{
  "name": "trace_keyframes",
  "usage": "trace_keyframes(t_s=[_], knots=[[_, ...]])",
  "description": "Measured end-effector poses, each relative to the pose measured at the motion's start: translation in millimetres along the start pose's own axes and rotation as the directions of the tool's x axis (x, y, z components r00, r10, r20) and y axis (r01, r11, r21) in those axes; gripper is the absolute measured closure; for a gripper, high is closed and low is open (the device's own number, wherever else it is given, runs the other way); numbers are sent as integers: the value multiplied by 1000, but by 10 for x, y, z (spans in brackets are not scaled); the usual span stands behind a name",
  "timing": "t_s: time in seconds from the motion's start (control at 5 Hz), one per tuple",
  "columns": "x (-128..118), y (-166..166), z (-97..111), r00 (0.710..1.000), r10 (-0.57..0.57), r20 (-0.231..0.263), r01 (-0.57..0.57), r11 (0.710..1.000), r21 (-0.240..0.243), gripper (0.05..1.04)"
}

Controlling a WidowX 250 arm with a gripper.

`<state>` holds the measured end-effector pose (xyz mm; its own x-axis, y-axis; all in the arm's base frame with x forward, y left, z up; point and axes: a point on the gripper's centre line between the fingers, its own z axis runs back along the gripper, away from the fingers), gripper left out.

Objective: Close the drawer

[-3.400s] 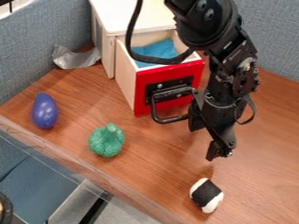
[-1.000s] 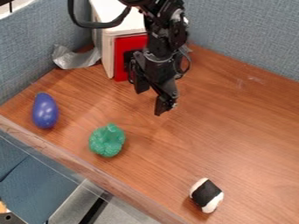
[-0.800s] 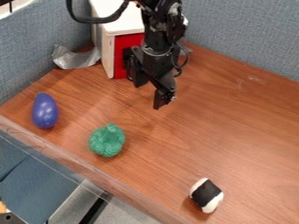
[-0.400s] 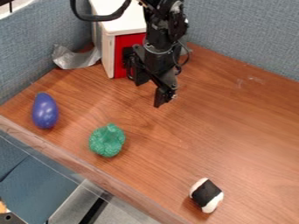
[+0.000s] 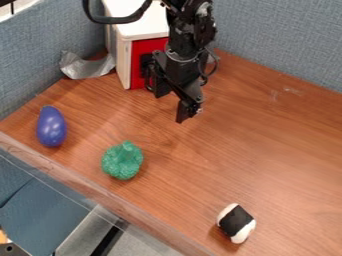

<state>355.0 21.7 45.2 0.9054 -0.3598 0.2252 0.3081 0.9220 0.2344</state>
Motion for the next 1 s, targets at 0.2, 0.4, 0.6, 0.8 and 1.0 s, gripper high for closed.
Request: trace_keyframes(t_s=[0.2, 0.4, 0.6, 0.8, 1.0], knots=[[4, -47, 6, 1000, -5, 3, 6, 1000, -30, 83], [16, -88, 130, 999, -1, 36, 3, 998, -61, 83], [23, -117, 331, 998, 6, 70, -1, 997, -81, 83], [-4, -127, 503, 997, -3, 73, 10, 995, -96, 83], [-90, -175, 588, 1000, -2, 26, 6, 989, -146, 83]])
